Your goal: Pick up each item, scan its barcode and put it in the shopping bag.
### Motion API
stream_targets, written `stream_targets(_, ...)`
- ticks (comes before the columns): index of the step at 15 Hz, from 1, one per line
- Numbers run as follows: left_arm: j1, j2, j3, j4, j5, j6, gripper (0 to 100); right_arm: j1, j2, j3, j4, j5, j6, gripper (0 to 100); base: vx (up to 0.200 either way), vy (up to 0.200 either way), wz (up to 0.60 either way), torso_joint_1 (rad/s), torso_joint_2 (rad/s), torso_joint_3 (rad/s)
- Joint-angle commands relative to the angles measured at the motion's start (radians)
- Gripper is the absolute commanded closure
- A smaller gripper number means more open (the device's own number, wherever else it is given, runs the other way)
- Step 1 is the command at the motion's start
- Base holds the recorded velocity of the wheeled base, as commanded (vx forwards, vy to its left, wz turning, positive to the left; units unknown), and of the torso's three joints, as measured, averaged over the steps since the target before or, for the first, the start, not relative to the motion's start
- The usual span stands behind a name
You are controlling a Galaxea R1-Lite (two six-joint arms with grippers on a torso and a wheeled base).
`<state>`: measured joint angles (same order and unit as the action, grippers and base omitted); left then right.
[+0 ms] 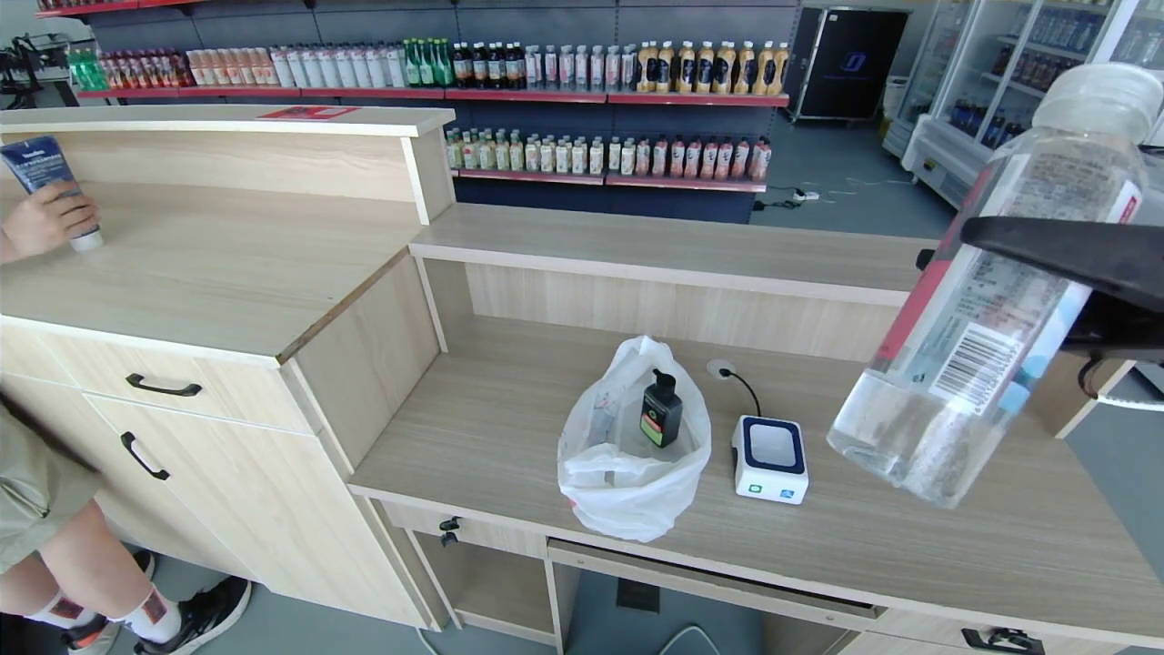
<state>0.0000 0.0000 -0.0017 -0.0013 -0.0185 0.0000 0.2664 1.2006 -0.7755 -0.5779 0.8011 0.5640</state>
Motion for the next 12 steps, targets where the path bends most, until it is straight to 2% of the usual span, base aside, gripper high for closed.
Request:
stream_targets(1,0.000,0.000,0.000,0.000,0.000,0.000,0,0.020,-0.044,0.064,0.026,0.000,-0.095,100,0.000,0.000,0.00,0.000,0.00,0.000)
stream_targets(6,0.000,0.000,0.000,0.000,0.000,0.000,0,0.065,-0.156,0.098,0.135,0.003,-0.125,100,0.000,0.000,0.00,0.000,0.00,0.000)
stream_targets(12,0.000,0.000,0.000,0.000,-0.001,0.000,0,0.123,-0.173,0.061,0.151,0.004,-0.122,100,0.000,0.000,0.00,0.000,0.00,0.000)
